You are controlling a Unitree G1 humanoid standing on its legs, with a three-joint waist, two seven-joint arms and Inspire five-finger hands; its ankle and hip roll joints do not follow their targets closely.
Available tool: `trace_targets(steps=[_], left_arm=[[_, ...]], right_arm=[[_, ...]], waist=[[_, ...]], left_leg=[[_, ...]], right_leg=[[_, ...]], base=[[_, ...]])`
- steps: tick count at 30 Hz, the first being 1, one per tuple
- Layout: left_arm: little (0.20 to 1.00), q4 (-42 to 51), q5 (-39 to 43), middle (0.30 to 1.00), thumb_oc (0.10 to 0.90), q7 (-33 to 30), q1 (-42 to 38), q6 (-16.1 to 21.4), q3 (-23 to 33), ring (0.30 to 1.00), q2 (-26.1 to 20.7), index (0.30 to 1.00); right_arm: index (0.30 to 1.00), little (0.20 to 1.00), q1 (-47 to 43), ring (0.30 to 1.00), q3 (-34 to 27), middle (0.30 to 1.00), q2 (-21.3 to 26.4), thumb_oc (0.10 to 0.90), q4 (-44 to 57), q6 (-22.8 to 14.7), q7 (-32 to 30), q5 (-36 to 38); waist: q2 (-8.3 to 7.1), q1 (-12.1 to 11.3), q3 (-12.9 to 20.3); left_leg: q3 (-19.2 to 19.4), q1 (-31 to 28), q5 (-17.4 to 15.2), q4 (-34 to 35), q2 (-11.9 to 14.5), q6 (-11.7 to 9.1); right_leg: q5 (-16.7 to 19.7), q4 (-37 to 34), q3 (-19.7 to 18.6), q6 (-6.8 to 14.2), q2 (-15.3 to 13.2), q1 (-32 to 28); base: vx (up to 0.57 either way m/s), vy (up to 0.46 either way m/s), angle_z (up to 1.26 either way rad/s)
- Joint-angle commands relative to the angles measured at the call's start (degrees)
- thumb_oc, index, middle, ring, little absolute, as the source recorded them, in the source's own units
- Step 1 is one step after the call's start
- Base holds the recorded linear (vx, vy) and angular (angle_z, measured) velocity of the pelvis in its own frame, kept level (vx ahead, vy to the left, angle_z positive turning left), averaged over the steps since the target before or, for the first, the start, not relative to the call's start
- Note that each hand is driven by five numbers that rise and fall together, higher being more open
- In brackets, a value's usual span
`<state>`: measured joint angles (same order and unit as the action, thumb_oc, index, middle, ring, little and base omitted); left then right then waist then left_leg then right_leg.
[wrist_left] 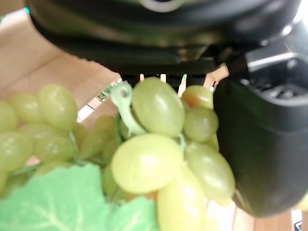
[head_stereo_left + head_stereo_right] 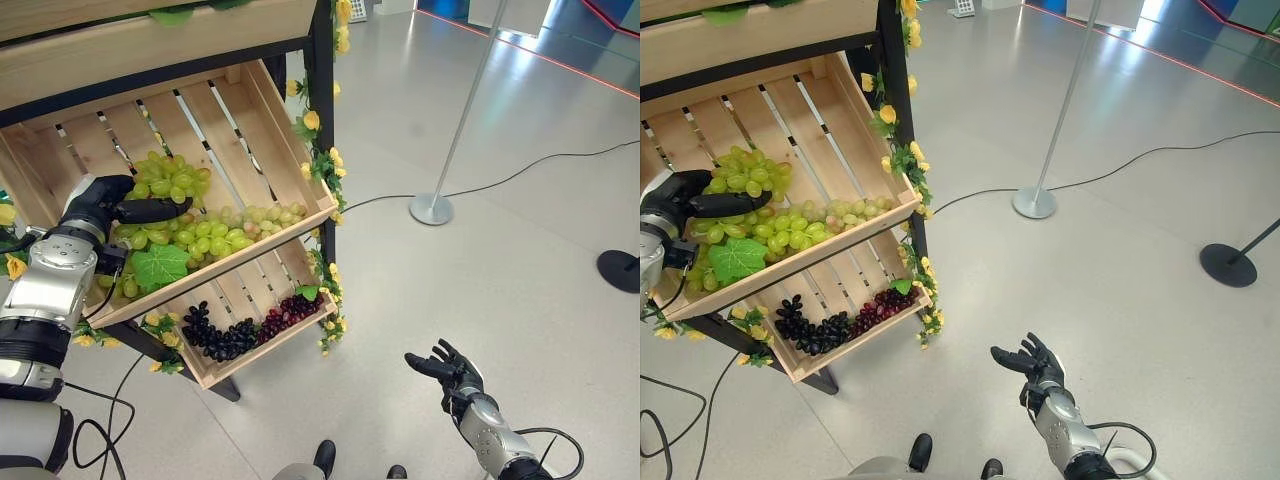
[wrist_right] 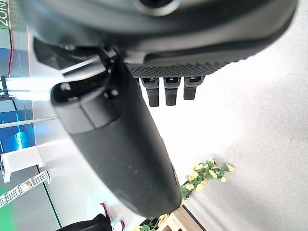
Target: Pick up the fruits from the basket on one side to the basket on the other side
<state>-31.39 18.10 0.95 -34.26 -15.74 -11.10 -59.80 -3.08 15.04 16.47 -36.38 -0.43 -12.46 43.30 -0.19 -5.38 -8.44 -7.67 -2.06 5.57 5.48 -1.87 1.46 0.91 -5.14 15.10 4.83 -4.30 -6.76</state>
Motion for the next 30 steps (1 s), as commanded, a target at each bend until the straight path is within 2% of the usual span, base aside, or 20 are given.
trace_targets(steps=[1, 6, 11, 17, 23, 26, 28, 29, 30], left_arm=[[0.9, -0.7, -7.3, 0.9, 0.8, -3.7, -7.0, 6.2, -2.0, 0.9, -4.7, 0.9], [0.9, 2.5, -18.6, 0.9, 0.8, -6.2, -7.1, 6.8, -3.5, 0.9, -8.5, 0.9], [0.9, 6.1, -24.7, 0.9, 0.8, -7.5, -7.1, 6.3, -4.4, 0.9, -11.5, 0.9], [0.9, 10.9, -28.2, 0.9, 0.8, -10.5, -7.1, 5.4, -4.3, 0.9, -14.3, 0.9], [0.9, 14.5, -27.6, 0.9, 0.8, -12.1, -6.2, 5.1, -2.1, 0.9, -15.3, 0.9], [0.9, 16.4, -22.7, 0.9, 0.8, -12.3, -4.8, 6.2, 0.1, 0.9, -14.7, 0.9], [0.9, 19.1, -13.5, 0.9, 0.8, -11.4, -2.4, 8.0, 3.6, 0.9, -11.9, 0.9], [0.9, 19.6, -12.6, 0.9, 0.8, -11.1, -1.8, 8.2, 4.4, 0.9, -11.1, 0.9], [0.9, 20.9, -8.3, 0.9, 0.8, -10.7, -0.3, 9.6, 6.3, 0.9, -9.1, 0.9]], right_arm=[[0.9, 0.9, -1.2, 0.9, 1.4, 0.9, 3.9, 0.8, 3.5, -4.9, -0.3, 2.1], [0.9, 0.9, -0.5, 0.9, 1.4, 0.9, 4.4, 0.8, 4.5, -4.4, -0.2, 2.3], [0.9, 0.9, -0.4, 0.9, 1.4, 0.9, 4.6, 0.8, 5.0, -4.3, -0.1, 2.4], [0.9, 0.9, -0.1, 0.9, 1.2, 0.9, 4.7, 0.8, 5.0, -4.1, 0.1, 2.4], [0.9, 0.9, 0.0, 0.9, 0.9, 0.9, 4.4, 0.8, 4.1, -4.2, 0.5, 2.7], [0.9, 0.9, 0.3, 0.9, 0.7, 0.9, 4.0, 0.8, 4.1, -4.4, 0.5, 2.4], [0.9, 0.9, 0.7, 0.9, 0.4, 0.9, 3.4, 0.8, 4.3, -4.3, 0.1, 1.8], [0.9, 0.9, 0.7, 0.9, 0.3, 0.9, 3.2, 0.8, 4.2, -4.4, 0.0, 1.7], [0.9, 0.9, 0.5, 0.9, 0.1, 0.9, 2.8, 0.8, 3.9, -4.4, -0.1, 1.3]], waist=[[2.33, -0.3, 6.0], [2.19, -0.3, 5.9], [2.13, -0.5, 5.8], [1.94, -0.8, 6.0], [1.86, -1.3, 6.2], [1.74, -1.4, 6.3], [1.64, -1.6, 6.3], [1.62, -1.7, 6.3], [1.61, -1.8, 6.3]], left_leg=[[4.1, -0.9, -2.0, -0.5, 2.7, -4.0], [4.2, -0.7, -1.9, -0.5, 2.8, -4.1], [4.1, -0.7, -2.0, -0.5, 2.8, -4.2], [3.9, -0.6, -2.0, -0.5, 2.8, -4.2], [3.6, -0.6, -1.9, -0.5, 2.9, -4.3], [3.6, -0.6, -2.0, -0.5, 2.9, -4.3], [3.5, -0.6, -2.0, -0.5, 2.9, -4.3], [3.4, -0.6, -2.0, -0.5, 2.9, -4.3], [3.3, -0.6, -2.0, -0.5, 2.9, -4.3]], right_leg=[[0.6, 0.1, 0.1, 1.3, -1.4, -1.2], [0.6, 0.1, 0.2, 1.3, -1.4, -1.1], [0.6, 0.1, 0.3, 1.3, -1.5, -1.2], [0.5, 0.1, 0.5, 1.2, -1.5, -1.2], [0.5, 0.1, 0.7, 1.2, -1.5, -1.3], [0.4, 0.1, 0.8, 1.1, -1.5, -1.3], [0.3, 0.1, 0.9, 1.1, -1.6, -1.4], [0.3, 0.1, 0.8, 1.1, -1.5, -1.4], [0.2, 0.1, 0.8, 1.0, -1.5, -1.5]], base=[[0.0, 0.0, 0.0], [0.0, 0.0, 0.0], [0.0, 0.0, 0.0], [0.0, 0.0, 0.0], [0.0, 0.0, 0.0], [0.0, 0.0, 0.0], [0.0, 0.0, 0.0], [0.0, 0.0, 0.0], [0.0, 0.0, 0.0]])
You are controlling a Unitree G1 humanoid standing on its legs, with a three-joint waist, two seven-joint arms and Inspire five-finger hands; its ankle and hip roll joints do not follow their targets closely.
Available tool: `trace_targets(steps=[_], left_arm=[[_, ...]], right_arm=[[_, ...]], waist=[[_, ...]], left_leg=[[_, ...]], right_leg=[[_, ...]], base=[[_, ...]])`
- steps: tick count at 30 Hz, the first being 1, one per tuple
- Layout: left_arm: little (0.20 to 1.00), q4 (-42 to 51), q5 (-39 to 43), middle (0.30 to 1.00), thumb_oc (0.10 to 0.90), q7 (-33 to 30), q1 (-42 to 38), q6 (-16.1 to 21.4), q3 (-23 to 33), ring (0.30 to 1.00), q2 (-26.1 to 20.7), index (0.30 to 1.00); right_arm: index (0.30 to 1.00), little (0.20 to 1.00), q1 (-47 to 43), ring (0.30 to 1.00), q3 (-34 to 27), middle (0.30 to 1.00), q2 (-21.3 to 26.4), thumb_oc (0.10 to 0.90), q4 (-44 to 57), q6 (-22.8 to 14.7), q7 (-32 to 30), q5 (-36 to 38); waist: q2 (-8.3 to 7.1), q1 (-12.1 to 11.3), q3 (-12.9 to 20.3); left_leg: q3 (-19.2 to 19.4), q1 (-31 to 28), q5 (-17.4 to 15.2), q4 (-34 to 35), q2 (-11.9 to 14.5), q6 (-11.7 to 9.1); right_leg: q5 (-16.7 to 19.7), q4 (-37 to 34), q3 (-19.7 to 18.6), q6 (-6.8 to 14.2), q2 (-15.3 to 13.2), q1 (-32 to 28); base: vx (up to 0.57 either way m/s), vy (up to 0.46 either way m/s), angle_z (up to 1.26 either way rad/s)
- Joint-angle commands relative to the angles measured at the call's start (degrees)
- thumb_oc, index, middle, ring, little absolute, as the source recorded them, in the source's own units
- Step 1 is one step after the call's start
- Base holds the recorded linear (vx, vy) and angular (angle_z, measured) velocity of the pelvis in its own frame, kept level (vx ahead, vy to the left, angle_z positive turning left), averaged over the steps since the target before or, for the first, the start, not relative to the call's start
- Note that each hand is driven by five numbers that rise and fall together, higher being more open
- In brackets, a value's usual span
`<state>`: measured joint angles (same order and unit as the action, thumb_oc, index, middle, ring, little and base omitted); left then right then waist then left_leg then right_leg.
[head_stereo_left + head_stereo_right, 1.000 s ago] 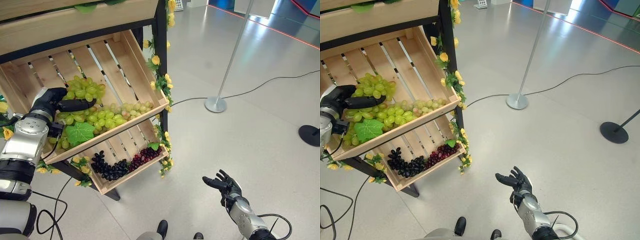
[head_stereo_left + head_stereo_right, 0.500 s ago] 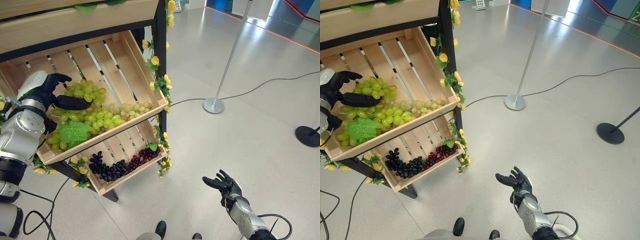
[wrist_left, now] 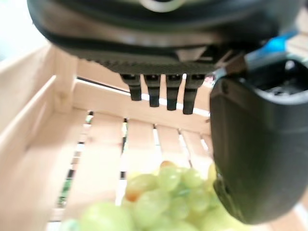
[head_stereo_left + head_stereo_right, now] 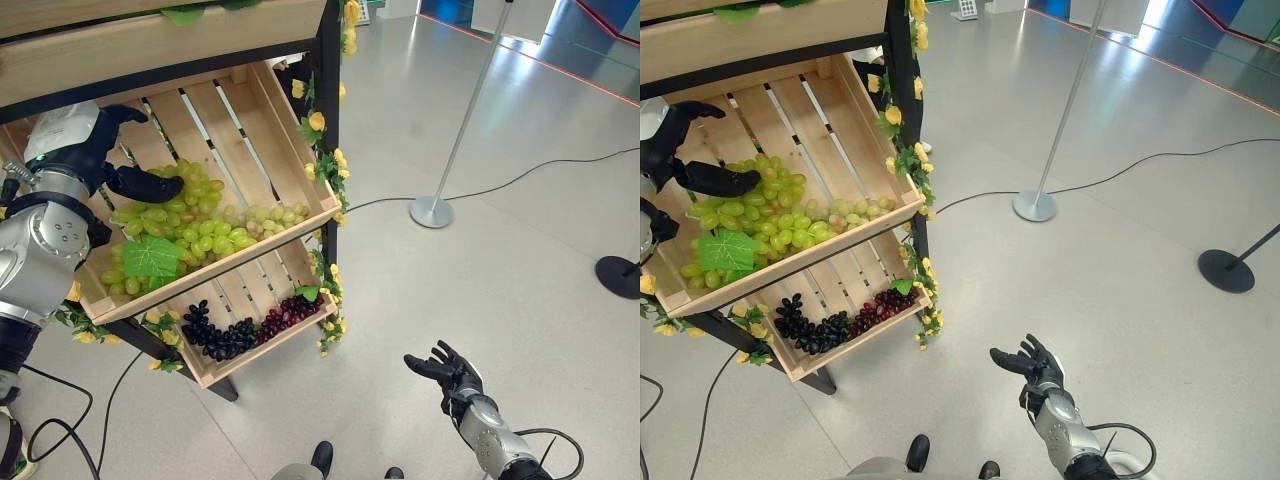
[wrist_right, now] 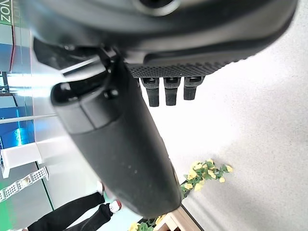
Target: Pick up the fruits from the basket on one side to the basket on the other side
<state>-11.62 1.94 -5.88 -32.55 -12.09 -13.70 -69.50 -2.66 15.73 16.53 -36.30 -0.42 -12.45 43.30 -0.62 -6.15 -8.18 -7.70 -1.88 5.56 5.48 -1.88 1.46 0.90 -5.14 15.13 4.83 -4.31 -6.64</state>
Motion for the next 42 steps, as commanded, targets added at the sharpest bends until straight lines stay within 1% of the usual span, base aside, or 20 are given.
trace_targets(steps=[1, 2, 6, 11, 12, 14, 15, 17, 18, 20, 23, 25, 26, 27, 28, 30, 31, 34, 40, 42], left_arm=[[0.9, 1.6, 8.8, 0.9, 0.8, -3.6, -1.5, 6.3, 9.6, 0.9, 1.4, 0.9], [0.9, 2.5, 12.7, 0.9, 0.8, -2.9, -0.2, 7.5, 11.1, 0.9, 3.3, 0.9], [0.9, 5.4, 21.2, 0.9, 0.8, 0.8, 2.1, 7.9, 13.1, 0.9, 8.2, 0.9], [0.9, 7.5, 26.4, 0.9, 0.8, 3.3, 3.4, 7.7, 13.1, 0.9, 11.8, 0.9], [0.9, 8.2, 30.6, 0.9, 0.8, 5.1, 3.8, 7.7, 12.7, 0.9, 14.0, 0.9], [0.9, 8.8, 33.0, 0.9, 0.8, 5.7, 4.2, 7.3, 12.6, 0.9, 15.4, 0.9], [0.9, 9.5, 34.5, 0.9, 0.8, 6.1, 4.7, 7.1, 12.6, 0.9, 17.2, 0.9], [0.9, 9.8, 35.8, 0.9, 0.8, 6.3, 5.5, 7.6, 12.5, 0.9, 19.7, 0.9], [0.9, 9.8, 36.0, 0.9, 0.8, 6.2, 5.6, 7.7, 12.6, 0.9, 19.9, 0.9], [0.9, 10.6, 38.6, 0.9, 0.8, 6.9, 6.8, 9.8, 12.9, 0.9, 22.4, 0.9], [0.9, 12.2, 37.0, 0.9, 0.8, 6.9, 8.8, 12.2, 13.5, 0.9, 24.9, 0.9], [0.9, 13.5, 37.4, 0.9, 0.8, 7.8, 9.7, 13.0, 13.8, 0.9, 26.1, 0.9], [0.9, 15.5, 40.4, 0.9, 0.8, 9.8, 10.8, 13.4, 13.9, 0.9, 27.9, 0.9], [0.9, 16.0, 41.3, 0.9, 0.8, 10.3, 11.1, 13.4, 13.9, 0.9, 28.4, 0.9], [0.9, 18.4, 45.6, 0.9, 0.8, 13.4, 12.4, 13.4, 13.8, 0.9, 31.0, 0.9], [0.9, 20.3, 47.4, 0.9, 0.8, 14.8, 13.5, 13.8, 13.3, 0.9, 33.7, 0.9], [0.9, 21.7, 50.4, 0.9, 0.8, 17.4, 14.4, 13.9, 12.3, 0.9, 36.9, 0.9], [0.9, 23.5, 52.7, 0.9, 0.8, 19.6, 15.5, 14.4, 11.0, 0.9, 41.0, 0.9], [0.9, 25.0, 54.0, 0.9, 0.8, 23.1, 18.3, 13.8, 10.2, 0.9, 43.7, 0.9], [0.9, 25.4, 54.3, 0.9, 0.8, 25.6, 20.2, 13.8, 9.4, 0.9, 45.2, 0.9]], right_arm=[[0.9, 0.9, 0.0, 0.9, -0.6, 0.9, 2.7, 0.8, 3.6, -4.5, -0.2, 1.3], [0.9, 0.9, -0.2, 0.9, -0.7, 0.9, 2.4, 0.8, 3.3, -4.6, -0.4, 1.1], [0.9, 0.9, -0.6, 0.9, -0.9, 0.9, 1.6, 0.8, 2.6, -4.7, -0.7, 0.6], [0.9, 0.9, -1.2, 0.9, -0.9, 0.9, 1.4, 0.8, 2.0, -4.6, -1.1, 0.7], [0.9, 0.9, -1.7, 0.9, -0.9, 0.9, 1.1, 0.8, 1.0, -5.0, -1.0, 0.7], [0.9, 0.9, -2.0, 0.9, -0.9, 0.9, 0.9, 0.8, 0.8, -5.0, -1.1, 0.7], [0.9, 0.9, -2.1, 0.9, -0.8, 0.9, 0.7, 0.8, 0.6, -5.1, -1.2, 0.6], [0.9, 0.9, -2.4, 0.9, -1.0, 0.9, 0.3, 0.8, 0.0, -5.3, -1.0, 0.5], [0.9, 0.9, -2.4, 0.9, -1.0, 0.9, 0.4, 0.8, -0.1, -5.4, -1.0, 0.5], [0.9, 0.9, -2.3, 0.9, -1.3, 0.9, 0.2, 0.8, -0.5, -5.6, -0.6, 0.4], [0.9, 0.9, -1.9, 0.9, -1.6, 0.9, 0.0, 0.8, 0.1, -5.3, -0.8, 0.0], [0.9, 0.9, -1.7, 0.9, -1.7, 0.9, -0.1, 0.8, 0.5, -5.1, -1.0, -0.3], [0.9, 0.9, -1.6, 0.9, -2.0, 0.9, -0.3, 0.8, 0.8, -4.8, -1.1, -0.5], [0.9, 0.9, -1.5, 0.9, -2.1, 0.9, -0.3, 0.8, 0.7, -4.8, -1.0, -0.6], [0.9, 0.9, -1.3, 0.9, -2.4, 0.9, -0.5, 0.8, 0.7, -4.8, -0.7, -0.9], [0.9, 0.9, -1.2, 0.9, -2.5, 0.9, -0.8, 0.8, 0.8, -4.7, -0.7, -1.2], [0.9, 0.9, -1.2, 0.9, -2.5, 0.9, -1.2, 0.8, 0.8, -4.5, -0.6, -1.7], [0.9, 0.9, -1.3, 0.9, -2.3, 0.9, -1.7, 0.8, 0.9, -4.4, -0.6, -2.1], [0.9, 0.9, -0.9, 0.9, -2.7, 0.9, -1.5, 0.8, 3.7, -2.8, -1.8, -2.7], [0.9, 0.9, -0.2, 0.9, -3.4, 0.9, -1.4, 0.8, 4.9, -2.0, -1.6, -3.2]], waist=[[2.02, -1.1, 6.0], [1.97, -1.2, 6.0], [1.88, -1.4, 6.0], [1.81, -1.6, 6.0], [1.82, -1.7, 6.1], [1.81, -1.7, 6.1], [1.78, -1.7, 6.1], [1.69, -1.7, 6.0], [1.7, -1.7, 6.0], [1.52, -1.6, 5.9], [1.32, -1.4, 5.8], [1.2, -1.3, 5.7], [1.06, -1.3, 5.6], [1.05, -1.3, 5.6], [0.91, -1.2, 5.5], [0.81, -1.1, 5.4], [0.67, -0.9, 5.3], [0.41, -0.5, 5.1], [0.05, 0.3, 4.9], [-0.01, 0.9, 4.7]], left_leg=[[3.3, -0.8, -2.0, -0.5, 2.9, -4.3], [3.1, -0.8, -1.9, -0.5, 2.9, -4.3], [2.9, -0.8, -1.8, -0.5, 2.9, -4.3], [2.8, -0.8, -1.8, -0.5, 2.8, -4.2], [2.9, -0.8, -1.8, -0.5, 2.8, -4.1], [2.9, -0.9, -1.8, -0.5, 2.9, -4.1], [3.0, -0.9, -1.8, -0.5, 2.9, -4.1], [3.0, -1.0, -1.8, -0.5, 2.9, -4.0], [3.0, -1.0, -1.8, -0.5, 2.9, -4.0], [3.1, -1.1, -1.8, -0.5, 2.9, -3.9], [3.2, -1.2, -1.8, -0.5, 3.0, -3.9], [3.2, -1.2, -1.9, -0.5, 3.0, -3.8], [3.3, -1.3, -1.9, -0.5, 3.1, -3.8], [3.3, -1.4, -1.9, -0.5, 3.1, -3.8], [3.3, -1.5, -2.0, -0.5, 3.2, -3.8], [3.4, -1.6, -2.0, -0.5, 3.2, -3.8], [3.5, -1.7, -2.0, -0.5, 3.3, -3.7], [3.9, -1.9, -2.2, -0.5, 3.4, -3.7], [5.0, -2.5, -2.5, -0.5, 3.8, -3.7], [5.8, -2.9, -2.7, -0.5, 4.0, -3.7]], right_leg=[[0.2, 0.1, 0.8, 1.0, -1.5, -1.6], [0.2, 0.1, 0.8, 0.9, -1.5, -1.7], [0.3, 0.1, 0.8, 0.8, -1.4, -1.6], [0.4, 0.1, 0.7, 0.7, -1.4, -1.6], [0.4, 0.1, 0.7, 0.6, -1.5, -1.6], [0.4, 0.1, 0.6, 0.6, -1.5, -1.6], [0.5, 0.1, 0.6, 0.6, -1.5, -1.6], [0.5, 0.1, 0.6, 0.5, -1.5, -1.6], [0.5, 0.1, 0.6, 0.5, -1.5, -1.6], [0.6, 0.1, 0.5, 0.4, -1.6, -1.7], [0.7, 0.1, 0.3, 0.4, -1.6, -1.7], [0.7, 0.1, 0.3, 0.3, -1.6, -1.7], [0.7, 0.1, 0.2, 0.3, -1.6, -1.7], [0.7, 0.1, 0.2, 0.3, -1.6, -1.8], [0.7, 0.1, 0.1, 0.2, -1.6, -1.8], [0.8, 0.1, 0.1, 0.1, -1.6, -1.9], [0.9, 0.1, -0.1, 0.0, -1.5, -1.9], [1.1, 0.1, -0.5, -0.2, -1.5, -1.9], [1.4, 0.1, -1.2, -0.3, -1.2, -1.8], [1.6, 0.1, -1.7, -0.4, -0.9, -1.7]], base=[[0.0, 0.0, 0.0], [0.0, 0.0, 0.0], [0.0, 0.0, 0.0], [0.0, 0.0, 0.0], [0.0, 0.0, 0.0], [0.0, 0.0, 0.0], [0.0, 0.0, 0.0], [0.0, 0.0, 0.0], [0.0, 0.0, 0.0], [0.0, 0.0, 0.0], [0.0, 0.005, -0.01], [0.0, 0.0, 0.0], [0.0, 0.0, 0.0], [0.0, 0.0, 0.0], [0.0, 0.0, 0.0], [0.0, 0.0, 0.0], [0.0, 0.0, 0.0], [0.01, 0.008, -0.01], [0.01, 0.014, -0.07], [0.01, 0.017, -0.2]])
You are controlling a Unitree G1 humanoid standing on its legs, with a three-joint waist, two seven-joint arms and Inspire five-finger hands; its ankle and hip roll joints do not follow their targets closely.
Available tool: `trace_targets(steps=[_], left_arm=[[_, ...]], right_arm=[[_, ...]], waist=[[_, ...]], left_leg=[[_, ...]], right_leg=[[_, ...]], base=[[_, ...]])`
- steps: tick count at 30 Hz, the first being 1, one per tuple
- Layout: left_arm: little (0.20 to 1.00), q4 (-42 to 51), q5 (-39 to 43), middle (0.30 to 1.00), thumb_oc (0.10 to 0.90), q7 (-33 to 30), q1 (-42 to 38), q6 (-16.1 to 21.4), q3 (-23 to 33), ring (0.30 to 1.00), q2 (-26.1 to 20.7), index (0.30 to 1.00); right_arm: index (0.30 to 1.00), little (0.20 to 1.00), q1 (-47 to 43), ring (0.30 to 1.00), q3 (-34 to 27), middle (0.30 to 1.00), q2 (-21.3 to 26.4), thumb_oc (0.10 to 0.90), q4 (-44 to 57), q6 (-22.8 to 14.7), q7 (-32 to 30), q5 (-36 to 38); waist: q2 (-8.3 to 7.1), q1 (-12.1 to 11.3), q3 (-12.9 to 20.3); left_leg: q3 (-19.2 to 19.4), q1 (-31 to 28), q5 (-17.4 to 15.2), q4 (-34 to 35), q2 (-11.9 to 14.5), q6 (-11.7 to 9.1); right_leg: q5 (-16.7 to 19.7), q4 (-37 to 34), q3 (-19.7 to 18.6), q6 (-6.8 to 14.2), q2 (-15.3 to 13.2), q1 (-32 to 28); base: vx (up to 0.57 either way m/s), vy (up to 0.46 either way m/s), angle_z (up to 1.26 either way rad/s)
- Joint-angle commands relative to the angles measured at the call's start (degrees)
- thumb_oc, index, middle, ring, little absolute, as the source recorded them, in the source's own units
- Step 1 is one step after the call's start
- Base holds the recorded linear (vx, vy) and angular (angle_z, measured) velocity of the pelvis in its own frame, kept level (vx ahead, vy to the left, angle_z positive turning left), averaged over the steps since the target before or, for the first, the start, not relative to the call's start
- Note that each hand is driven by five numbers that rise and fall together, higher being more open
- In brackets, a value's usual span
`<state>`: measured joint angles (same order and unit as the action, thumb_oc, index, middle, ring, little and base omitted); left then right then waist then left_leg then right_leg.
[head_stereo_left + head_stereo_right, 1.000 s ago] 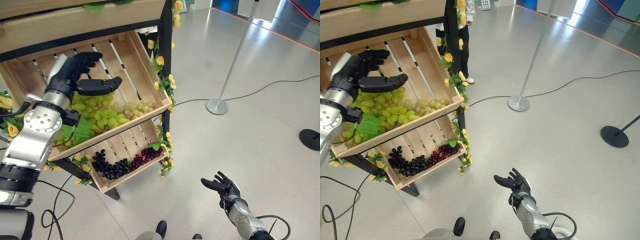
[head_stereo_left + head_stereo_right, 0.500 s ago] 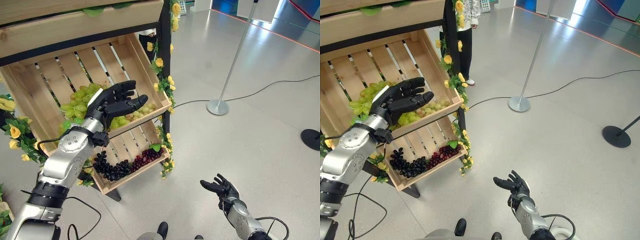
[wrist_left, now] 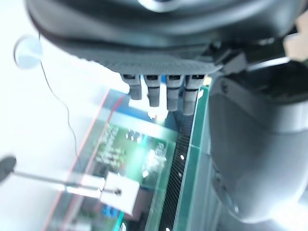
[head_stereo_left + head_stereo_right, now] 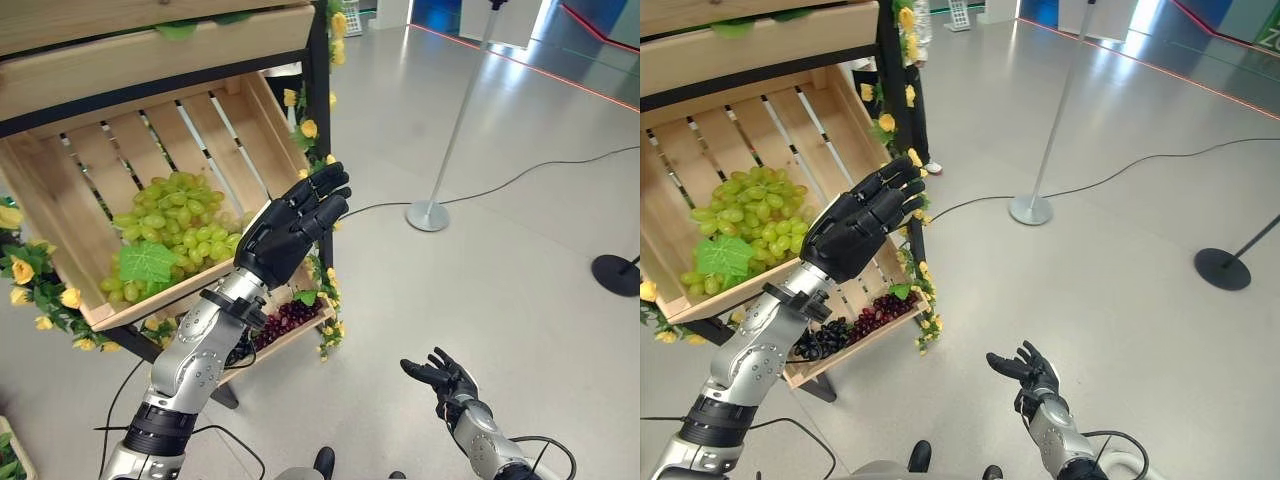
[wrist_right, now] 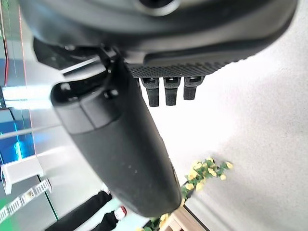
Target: Pick up the fruits from the basket on one side to the basket on the other side
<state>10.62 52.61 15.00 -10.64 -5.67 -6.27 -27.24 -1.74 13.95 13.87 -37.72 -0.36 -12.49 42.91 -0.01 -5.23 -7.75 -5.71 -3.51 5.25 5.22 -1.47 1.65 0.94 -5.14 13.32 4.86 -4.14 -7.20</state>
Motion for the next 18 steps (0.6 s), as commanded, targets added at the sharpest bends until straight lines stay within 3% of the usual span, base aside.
trace_targets(steps=[1, 5, 10, 13, 18], left_arm=[[0.9, 3.3, 4.1, 0.9, 0.8, 5.7, -1.0, 7.5, 1.7, 0.9, 3.2, 0.9], [0.9, 2.9, 5.7, 0.9, 0.8, 7.7, 1.2, 9.7, -0.1, 0.9, 5.5, 0.9], [0.9, 1.5, 4.1, 0.9, 0.8, 9.1, 6.9, 14.3, 0.5, 0.9, 8.9, 0.9], [0.9, -1.7, 2.9, 0.9, 0.8, 9.2, 6.8, 15.0, -2.8, 0.9, 8.4, 0.9], [0.9, -9.2, -1.9, 0.9, 0.8, 6.7, 6.5, 16.9, -7.9, 0.9, 7.4, 0.9]], right_arm=[[0.9, 0.9, -0.9, 0.9, -1.8, 0.9, 1.4, 0.8, 6.5, -2.0, -1.5, -2.8], [0.9, 0.9, 0.0, 0.9, -2.3, 0.9, 1.5, 0.8, 7.5, -0.8, -0.7, -2.5], [0.9, 0.9, 0.1, 0.9, -0.1, 0.9, 1.4, 0.8, 7.4, 2.9, 1.7, -5.0], [0.9, 0.9, 0.0, 0.9, 0.3, 0.9, 1.0, 0.8, 5.8, 1.4, -0.4, -4.3], [0.9, 0.9, 1.2, 0.9, -0.8, 0.9, -0.1, 0.8, 4.2, -1.4, -1.2, -4.7]], waist=[[-0.66, 0.2, 4.2], [-1.04, 1.3, 3.6], [-1.07, 0.1, 2.8], [-0.25, 1.3, 2.9], [0.35, 3.8, 2.8]], left_leg=[[4.0, -1.4, -2.4, -0.2, 3.6, -3.9], [3.8, -2.7, -3.0, -0.2, 3.1, -3.4], [-4.3, -1.9, -3.8, -2.5, 0.7, -1.9], [-1.8, -2.0, -3.3, -0.3, 0.9, -1.7], [-1.9, -1.1, -4.3, -0.2, -1.3, -0.4]], right_leg=[[1.6, 0.1, -0.1, -0.5, -0.9, -1.1], [2.1, 0.1, -3.3, -0.9, 0.0, -0.6], [3.5, 0.1, -11.5, -1.1, 0.4, 1.0], [4.4, 0.1, -11.6, -0.1, -0.5, 2.0], [6.8, 0.1, -13.4, 1.9, -2.5, 5.1]], base=[[0.01, 0.013, -0.11], [0.01, 0.03, -0.15], [0.0, 0.12, -0.8], [-0.05, 0.244, -1.07], [-0.04, 0.22, -0.11]])
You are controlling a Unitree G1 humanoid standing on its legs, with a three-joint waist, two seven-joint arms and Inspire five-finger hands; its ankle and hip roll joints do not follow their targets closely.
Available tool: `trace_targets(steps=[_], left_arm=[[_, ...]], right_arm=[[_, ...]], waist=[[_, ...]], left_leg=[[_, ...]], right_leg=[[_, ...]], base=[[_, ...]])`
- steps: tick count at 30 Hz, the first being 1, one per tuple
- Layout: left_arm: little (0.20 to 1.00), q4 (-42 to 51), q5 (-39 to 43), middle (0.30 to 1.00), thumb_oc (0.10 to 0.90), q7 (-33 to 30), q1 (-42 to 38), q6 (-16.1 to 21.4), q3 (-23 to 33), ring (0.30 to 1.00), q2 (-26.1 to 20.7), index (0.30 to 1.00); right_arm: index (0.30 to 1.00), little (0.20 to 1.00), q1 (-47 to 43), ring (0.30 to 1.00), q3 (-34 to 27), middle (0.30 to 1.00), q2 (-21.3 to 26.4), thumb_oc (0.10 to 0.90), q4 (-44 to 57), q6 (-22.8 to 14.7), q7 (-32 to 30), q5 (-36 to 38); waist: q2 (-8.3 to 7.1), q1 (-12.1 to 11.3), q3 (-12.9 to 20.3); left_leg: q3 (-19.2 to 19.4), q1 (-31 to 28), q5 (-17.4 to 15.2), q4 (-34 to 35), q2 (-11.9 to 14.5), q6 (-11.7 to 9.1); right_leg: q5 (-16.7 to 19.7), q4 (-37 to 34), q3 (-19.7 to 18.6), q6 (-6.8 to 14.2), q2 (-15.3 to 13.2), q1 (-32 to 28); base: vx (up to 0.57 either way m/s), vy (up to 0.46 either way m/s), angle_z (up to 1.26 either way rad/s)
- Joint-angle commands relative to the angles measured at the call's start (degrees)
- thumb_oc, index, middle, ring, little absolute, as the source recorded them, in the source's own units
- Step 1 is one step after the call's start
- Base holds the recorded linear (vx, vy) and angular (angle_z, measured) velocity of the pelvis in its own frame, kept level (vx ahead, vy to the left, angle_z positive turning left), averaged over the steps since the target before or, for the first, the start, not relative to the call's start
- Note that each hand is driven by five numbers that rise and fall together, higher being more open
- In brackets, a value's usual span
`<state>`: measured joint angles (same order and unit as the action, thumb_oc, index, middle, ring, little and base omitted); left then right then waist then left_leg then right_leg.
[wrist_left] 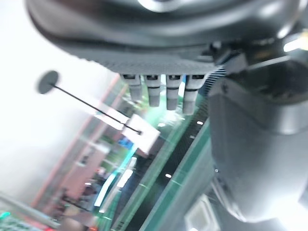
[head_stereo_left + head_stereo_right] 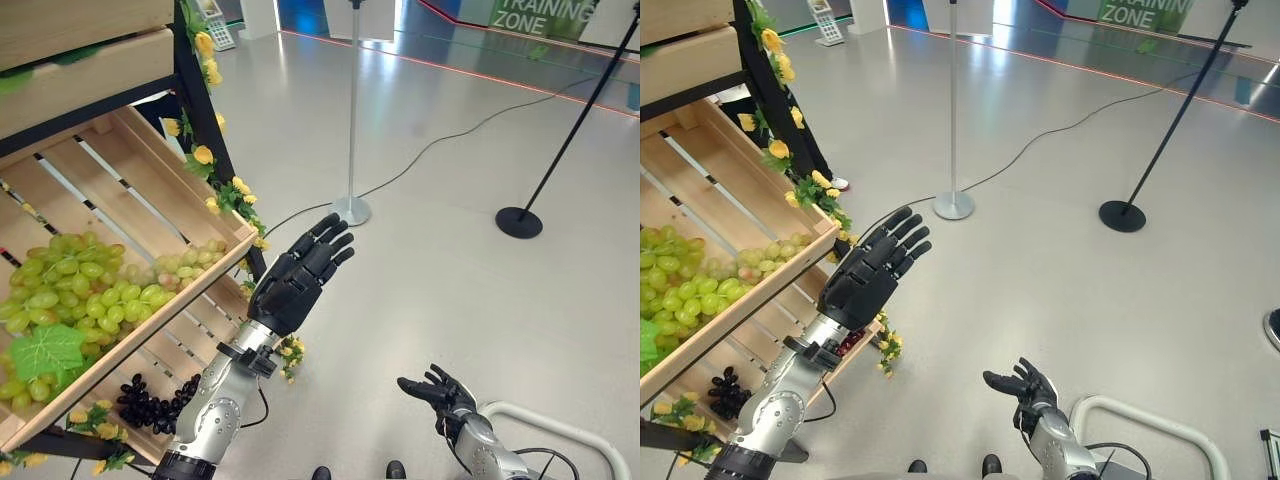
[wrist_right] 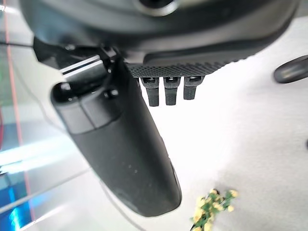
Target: Pick up the fruits from the basket on one side to the basket on the other side
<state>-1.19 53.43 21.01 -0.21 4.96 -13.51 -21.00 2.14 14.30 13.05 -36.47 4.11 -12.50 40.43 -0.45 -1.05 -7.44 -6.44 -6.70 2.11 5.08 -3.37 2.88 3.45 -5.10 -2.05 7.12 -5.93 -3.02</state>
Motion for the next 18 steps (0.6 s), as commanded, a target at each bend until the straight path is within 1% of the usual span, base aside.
trace_targets(steps=[1, 2, 3, 5, 6, 7, 8, 9, 10, 11, 12, 14, 15, 17, 18], left_arm=[[0.9, 0.3, -5.4, 0.9, 0.8, 0.0, -3.2, 7.1, -2.1, 0.9, 0.6, 0.9], [0.9, -1.2, -4.8, 0.9, 0.8, -0.1, -2.6, 7.3, -2.5, 0.9, 0.3, 0.9], [0.9, -3.0, -5.1, 0.9, 0.8, -0.8, -2.0, 7.8, -2.6, 0.9, 0.2, 0.9], [0.9, -8.1, -8.4, 0.9, 0.8, -3.8, -1.0, 10.9, -3.1, 0.9, -0.5, 0.9], [0.9, -12.4, -9.0, 0.9, 0.8, -5.0, -0.8, 11.7, -3.8, 0.9, -0.8, 0.9], [0.9, -14.6, -8.7, 0.9, 0.8, -5.4, -0.9, 11.6, -4.0, 0.9, -0.7, 0.9], [0.9, -15.7, -8.9, 0.9, 0.8, -5.7, -1.0, 11.4, -4.0, 0.9, -0.5, 0.9], [0.9, -18.4, -9.5, 0.9, 0.8, -6.1, -1.2, 11.7, -4.2, 0.9, -0.1, 0.9], [0.9, -22.0, -9.8, 0.9, 0.8, -6.1, -1.6, 12.5, -4.9, 0.9, 0.4, 0.9], [0.9, -25.8, -11.2, 0.9, 0.8, -7.6, -2.3, 12.0, -5.6, 0.9, 1.4, 0.9], [0.9, -30.7, -13.5, 0.9, 0.8, -10.2, -3.7, 10.7, -6.7, 0.9, 3.0, 0.9], [0.9, -31.9, -14.5, 0.9, 0.8, -10.8, -4.2, 10.0, -7.2, 0.9, 3.4, 0.9], [0.9, -39.3, -17.8, 0.9, 0.8, -10.2, -5.8, 10.1, -7.5, 0.9, 5.1, 0.9], [0.9, -46.7, -20.5, 0.9, 0.8, -10.7, -6.7, 9.0, -7.2, 0.9, 7.3, 0.9], [0.9, -49.9, -21.3, 0.9, 0.8, -10.2, -6.9, 9.6, -7.1, 0.9, 8.1, 0.9]], right_arm=[[0.9, 0.9, -2.0, 0.9, -1.5, 0.9, 0.1, 0.8, 3.0, -6.8, -1.5, -2.8], [0.9, 0.9, -1.5, 0.9, -1.7, 0.9, -0.2, 0.8, 2.5, -7.8, -1.2, -3.6], [0.9, 0.9, -1.3, 0.9, -1.8, 0.9, -0.4, 0.8, 2.1, -8.6, -0.7, -4.6], [0.9, 0.9, -1.8, 0.9, -1.0, 0.9, -0.5, 0.8, 0.7, -9.1, 1.3, -6.5], [0.9, 0.9, -2.7, 0.9, -0.4, 0.9, -0.1, 0.8, -1.5, -10.3, 2.4, -8.2], [0.9, 0.9, -3.1, 0.9, -0.1, 0.9, 0.2, 0.8, -3.0, -11.0, 3.1, -9.0], [0.9, 0.9, -3.3, 0.9, 0.1, 0.9, 0.3, 0.8, -3.6, -11.3, 3.4, -9.3], [0.9, 0.9, -3.6, 0.9, 0.4, 0.9, 0.5, 0.8, -5.3, -11.9, 4.0, -9.9], [0.9, 0.9, -4.0, 0.9, 0.8, 0.9, 0.7, 0.8, -8.3, -13.6, 5.3, -10.6], [0.9, 0.9, -4.9, 0.9, 1.3, 0.9, 1.1, 0.8, -12.2, -14.7, 6.9, -11.8], [0.9, 0.9, -6.5, 0.9, 2.5, 0.9, 1.5, 0.8, -15.0, -13.3, 7.0, -13.3], [0.9, 0.9, -6.9, 0.9, 2.8, 0.9, 1.6, 0.8, -15.9, -13.2, 7.3, -13.1], [0.9, 0.9, -8.1, 0.9, 3.2, 0.9, 1.2, 0.8, -19.4, -13.3, 9.1, -13.9], [0.9, 0.9, -8.3, 0.9, 3.8, 0.9, 0.7, 0.8, -21.3, -12.4, 7.9, -15.9], [0.9, 0.9, -8.0, 0.9, 3.7, 0.9, 0.5, 0.8, -22.4, -12.5, 7.8, -15.9]], waist=[[0.96, 0.5, 2.3], [1.07, 0.9, 2.2], [1.19, 1.1, 2.0], [1.68, 0.1, 1.5], [2.08, -0.7, 1.4], [2.03, -1.0, 1.3], [1.93, -1.2, 1.2], [1.67, -1.7, 1.4], [1.01, -2.3, 1.6], [0.36, -2.7, 1.9], [-0.24, -2.3, 1.9], [-0.3, -2.3, 1.8], [-0.45, -2.0, 2.2], [-0.56, -1.2, 2.5], [-0.59, -0.8, 2.7]], left_leg=[[-0.6, 2.1, -1.5, -0.1, 0.1, -1.0], [0.0, 2.0, -1.6, -0.1, 0.1, -0.8], [1.3, 1.9, -1.7, -0.1, 0.3, -0.5], [5.7, 1.9, -1.2, -0.1, 1.2, -0.3], [8.2, 2.3, -0.4, -0.1, 2.0, -0.2], [9.1, 2.3, -0.2, -0.1, 2.2, -0.2], [9.5, 2.3, -0.1, -0.2, 2.2, -0.2], [10.1, 2.8, 0.1, -0.6, 2.4, -0.6], [10.5, 3.2, 0.0, -1.1, 2.3, -1.2], [11.0, 4.1, -0.2, -1.9, 2.3, -1.9], [11.7, 4.5, -0.3, -2.7, 2.5, -2.5], [11.8, 4.5, -0.4, -2.8, 2.7, -2.6], [12.0, 4.4, -0.5, -2.4, 3.0, -3.1], [12.1, 4.2, -0.6, -2.8, 3.0, -3.2], [12.0, 4.0, -0.8, -2.8, 3.0, -3.1]], right_leg=[[5.1, 0.6, 1.4, 0.3, -1.2, 2.3], [5.1, 1.5, 1.6, 0.5, -1.2, 3.0], [4.4, 3.9, 2.8, 0.7, -1.1, 3.9], [2.6, 13.3, 9.3, 1.0, -2.1, 5.3], [1.3, 17.9, 12.2, 0.4, -2.0, 5.6], [0.5, 18.2, 13.0, 0.1, -1.8, 5.2], [0.2, 17.7, 13.4, -0.1, -1.6, 4.8], [-1.4, 14.5, 14.3, -1.0, -1.0, 2.9], [-1.3, 9.4, 15.1, -1.4, -0.9, 0.6], [-0.7, 4.7, 14.7, -1.5, -0.4, -0.9], [0.8, 1.2, 13.0, -1.7, 0.6, -1.2], [1.0, 0.6, 12.8, -1.8, 0.7, -1.3], [0.7, 0.1, 12.3, -2.4, 1.2, -1.7], [0.4, 0.5, 11.6, -2.9, 1.7, -1.8], [0.2, 0.6, 11.4, -3.2, 1.8, -2.0]], base=[[-0.05, 0.168, -0.27], [-0.08, 0.184, -0.28], [-0.11, 0.136, -0.28], [-0.18, 0.139, -0.59], [-0.15, 0.092, -1.51], [-0.1, 0.042, -1.65], [-0.06, -0.028, -1.41], [-0.07, -0.094, -0.98], [-0.09, -0.159, -0.83], [-0.12, -0.208, -1.01], [-0.1, -0.151, -0.81], [-0.05, -0.076, -0.41], [-0.02, -0.064, -0.18], [0.02, -0.045, -0.16], [0.03, -0.023, -0.07]])
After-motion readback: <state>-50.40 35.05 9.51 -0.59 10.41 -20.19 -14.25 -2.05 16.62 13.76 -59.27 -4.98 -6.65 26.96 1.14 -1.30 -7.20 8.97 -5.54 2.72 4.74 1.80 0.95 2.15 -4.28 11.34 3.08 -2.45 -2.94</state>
